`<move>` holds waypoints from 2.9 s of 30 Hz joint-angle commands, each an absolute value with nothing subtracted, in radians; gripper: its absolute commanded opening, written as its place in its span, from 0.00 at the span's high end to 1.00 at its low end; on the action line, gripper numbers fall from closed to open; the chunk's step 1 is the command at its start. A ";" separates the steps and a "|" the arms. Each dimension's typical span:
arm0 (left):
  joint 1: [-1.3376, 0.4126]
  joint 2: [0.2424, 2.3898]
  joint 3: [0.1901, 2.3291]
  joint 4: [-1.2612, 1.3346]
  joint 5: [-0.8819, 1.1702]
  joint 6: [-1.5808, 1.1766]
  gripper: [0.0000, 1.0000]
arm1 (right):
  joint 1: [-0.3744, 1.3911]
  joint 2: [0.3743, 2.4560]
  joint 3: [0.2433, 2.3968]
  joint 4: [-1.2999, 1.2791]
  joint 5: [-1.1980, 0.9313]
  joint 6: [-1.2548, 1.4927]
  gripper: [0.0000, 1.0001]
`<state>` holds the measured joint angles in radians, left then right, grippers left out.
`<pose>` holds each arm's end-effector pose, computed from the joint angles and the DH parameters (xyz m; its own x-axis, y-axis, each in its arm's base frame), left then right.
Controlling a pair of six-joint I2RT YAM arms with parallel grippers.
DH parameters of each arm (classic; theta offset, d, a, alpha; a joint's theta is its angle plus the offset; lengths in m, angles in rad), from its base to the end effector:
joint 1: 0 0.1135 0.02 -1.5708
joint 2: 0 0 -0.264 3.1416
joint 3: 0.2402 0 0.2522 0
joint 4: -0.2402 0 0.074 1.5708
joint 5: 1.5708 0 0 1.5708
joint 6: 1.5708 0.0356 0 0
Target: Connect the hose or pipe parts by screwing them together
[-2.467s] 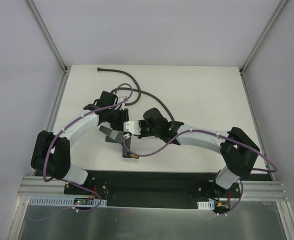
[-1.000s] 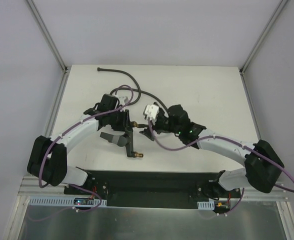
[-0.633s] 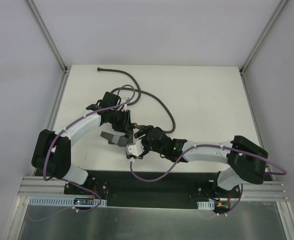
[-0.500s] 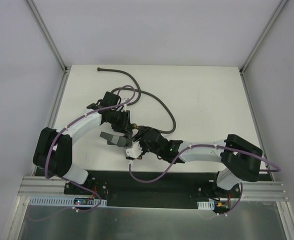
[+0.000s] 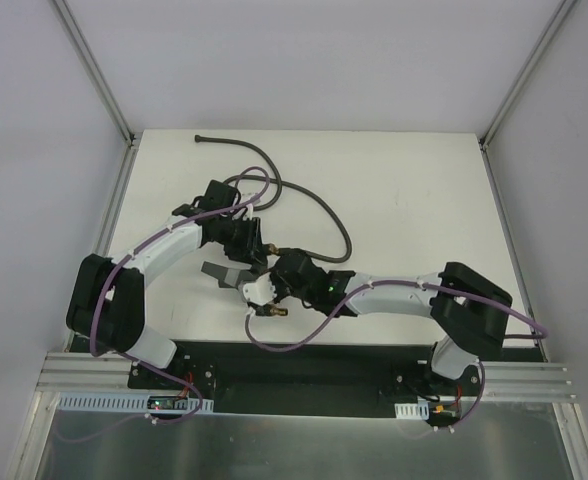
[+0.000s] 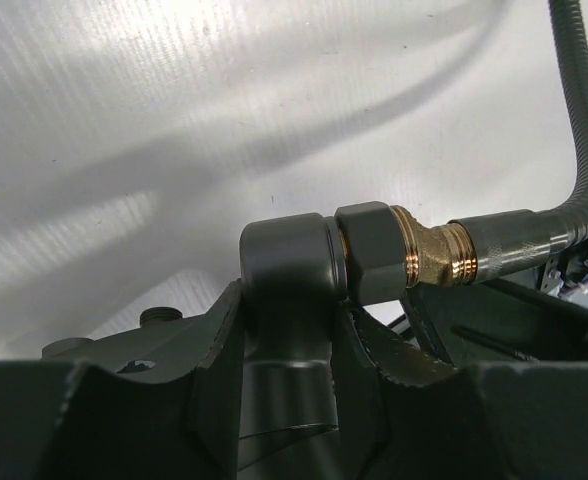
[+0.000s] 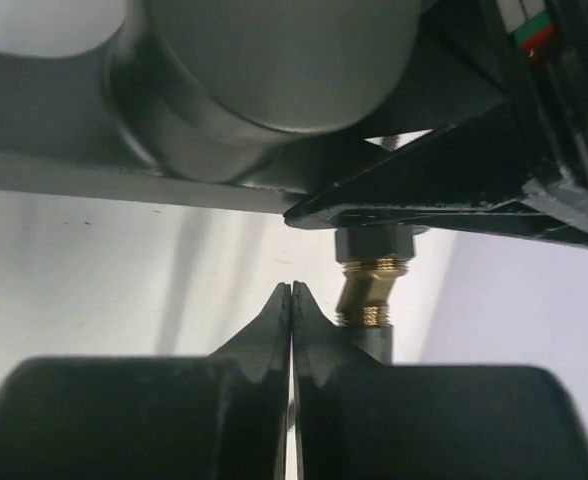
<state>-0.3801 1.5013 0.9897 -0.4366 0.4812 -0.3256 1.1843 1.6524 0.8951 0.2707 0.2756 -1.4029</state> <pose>0.2782 -0.1289 0.2235 -0.9001 0.0543 -0.4322 0.3078 0.7814 -0.5428 0.1433 0.3265 0.2013 0.7599 -0.6497 -0.0223 -0.3076 -0.3292 -0.8928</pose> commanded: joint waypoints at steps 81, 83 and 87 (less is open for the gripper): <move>-0.413 1.281 0.870 -0.152 0.515 -0.408 1.00 | 0.839 1.648 0.996 0.308 -0.560 -0.561 0.94; -0.414 1.288 0.879 -0.163 0.525 -0.410 1.00 | 0.871 1.632 0.988 0.273 -0.445 -0.616 0.75; -0.413 1.318 0.919 -0.210 0.529 -0.400 1.00 | 0.954 1.603 0.960 0.227 -0.199 -0.858 0.57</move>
<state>-0.3996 1.3392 0.8402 -0.2684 0.4328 -0.3534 0.8715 1.6604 0.9756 0.2211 -0.3679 -0.6937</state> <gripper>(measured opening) 0.312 0.406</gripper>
